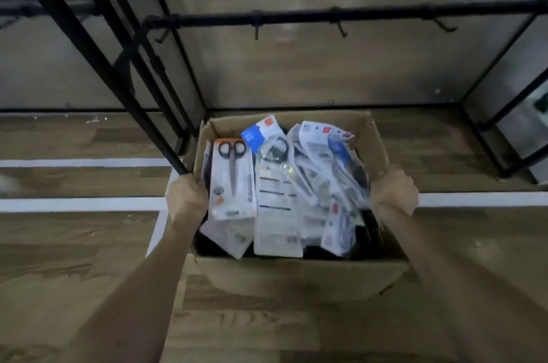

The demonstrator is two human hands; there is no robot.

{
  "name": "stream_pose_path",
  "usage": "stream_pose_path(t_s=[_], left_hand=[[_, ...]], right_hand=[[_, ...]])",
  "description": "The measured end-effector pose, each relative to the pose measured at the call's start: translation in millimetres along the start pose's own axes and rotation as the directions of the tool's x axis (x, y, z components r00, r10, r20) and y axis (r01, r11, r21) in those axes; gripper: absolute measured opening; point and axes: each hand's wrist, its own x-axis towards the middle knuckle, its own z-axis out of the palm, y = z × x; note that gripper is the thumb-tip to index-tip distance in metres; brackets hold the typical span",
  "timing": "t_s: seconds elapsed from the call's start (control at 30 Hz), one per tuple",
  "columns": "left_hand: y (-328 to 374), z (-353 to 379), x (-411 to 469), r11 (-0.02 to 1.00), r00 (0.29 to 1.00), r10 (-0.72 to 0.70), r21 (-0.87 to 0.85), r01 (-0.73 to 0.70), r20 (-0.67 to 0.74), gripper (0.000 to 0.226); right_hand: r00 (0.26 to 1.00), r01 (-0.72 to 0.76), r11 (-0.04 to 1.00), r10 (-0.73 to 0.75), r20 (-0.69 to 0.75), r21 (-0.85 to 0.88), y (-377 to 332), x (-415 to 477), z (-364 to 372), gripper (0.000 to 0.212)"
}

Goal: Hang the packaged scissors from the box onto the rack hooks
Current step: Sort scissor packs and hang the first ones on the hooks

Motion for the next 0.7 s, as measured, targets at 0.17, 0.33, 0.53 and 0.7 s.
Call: stream_pose_path(t_s=[0.17, 0.33, 0.53, 0.7], left_hand=[[3, 15, -3, 1.000, 0.998, -0.025, -0.006, 0.024, -0.063, 0.028], [-1, 12, -9, 0.997, 0.996, -0.037, -0.072, 0.031, -0.078, 0.030], [12, 5, -17, 0.978, 0.960, 0.146, -0.108, -0.176, -0.238, 0.040], [44, 7, -16, 0.984, 0.981, 0.181, -0.010, -0.181, 0.076, 0.071]], right_hand=[[0.997, 0.072, 0.992, -0.076, -0.035, -0.101, 7, 12, 9, 0.026], [0.994, 0.094, 0.993, -0.097, -0.041, -0.067, 12, 5, 8, 0.026], [0.972, 0.143, 0.989, -0.134, -0.194, 0.033, 8, -12, 10, 0.037], [0.906, 0.416, 0.898, -0.398, -0.142, 0.142, -27, -45, 7, 0.038]])
